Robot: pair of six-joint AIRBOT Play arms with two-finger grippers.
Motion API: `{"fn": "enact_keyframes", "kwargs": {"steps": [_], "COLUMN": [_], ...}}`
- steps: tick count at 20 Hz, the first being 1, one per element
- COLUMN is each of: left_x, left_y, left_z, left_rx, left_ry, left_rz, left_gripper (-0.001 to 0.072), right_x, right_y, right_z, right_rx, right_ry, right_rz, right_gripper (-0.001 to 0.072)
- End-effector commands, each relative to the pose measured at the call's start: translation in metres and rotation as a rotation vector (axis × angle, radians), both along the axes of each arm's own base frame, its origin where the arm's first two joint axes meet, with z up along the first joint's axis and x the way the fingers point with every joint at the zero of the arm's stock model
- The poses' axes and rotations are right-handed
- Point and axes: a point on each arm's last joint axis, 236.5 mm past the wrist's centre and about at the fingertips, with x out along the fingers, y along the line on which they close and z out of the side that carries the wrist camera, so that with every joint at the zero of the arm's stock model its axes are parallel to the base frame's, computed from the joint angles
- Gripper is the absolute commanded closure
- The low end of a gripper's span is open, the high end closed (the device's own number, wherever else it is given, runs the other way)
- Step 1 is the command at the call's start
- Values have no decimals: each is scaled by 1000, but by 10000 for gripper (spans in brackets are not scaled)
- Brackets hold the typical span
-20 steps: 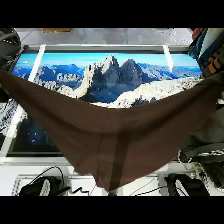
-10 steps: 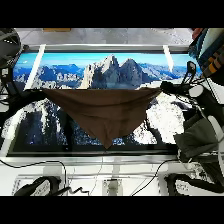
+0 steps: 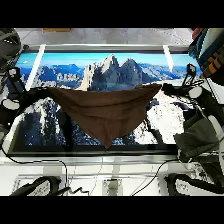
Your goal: Fold the clothes and pants, and hang the long-sleeved shirts on hangers.
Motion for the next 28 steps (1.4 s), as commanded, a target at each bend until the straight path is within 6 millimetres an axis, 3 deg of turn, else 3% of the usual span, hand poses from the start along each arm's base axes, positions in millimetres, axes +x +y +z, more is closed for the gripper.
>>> {"fn": "enact_keyframes", "kwargs": {"steps": [1, 3, 5, 7, 9, 11, 13, 14, 18, 19, 22, 24, 28], "left_x": [1, 1, 1, 1, 1, 1, 1, 1, 1, 1, 1, 1, 1], "left_y": [0, 0, 0, 0, 0, 0, 0, 0, 0, 0, 0, 0, 0], "left_z": [0, 0, 0, 0, 0, 0, 0, 0, 0, 0, 0, 0, 0], "left_rx": [1, 1, 1, 1, 1, 1, 1, 1, 0, 0, 0, 1, 0], "left_ry": [-4, -4, -4, -4, -3, -3, -3, -3, -3, -3, -3, -3, -3], "left_rz": [4, 4, 4, 4, 4, 4, 4, 4, 4, 4, 4, 4, 4], "left_gripper": [693, 693, 693, 693, 693, 693, 694, 693, 693, 693, 693, 693, 694], "right_x": [-63, -100, -137, -177, -200, -193, -191, -196, -203, -201, -214, -215, -190], "right_y": [-46, -57, -44, 4, 85, 132, 144, 150, 191, 198, 217, 223, 228], "right_z": [4, 6, -8, -34, -37, -26, -50, -65, -103, -114, -144, -155, -159], "right_rx": [-172, -164, -122, 54, 399, 707, 753, 723, 654, 643, 665, 698, 725], "right_ry": [181, 282, 393, 472, 421, 309, 306, 328, 393, 404, 523, 578, 575], "right_rz": [49, 62, 129, 223, 320, 254, 166, 161, 162, 134, 77, 43, 9], "right_gripper": [697, 701, 702, 702, 702, 664, 258, 202, 218, 269, 275, 275, 276]}}
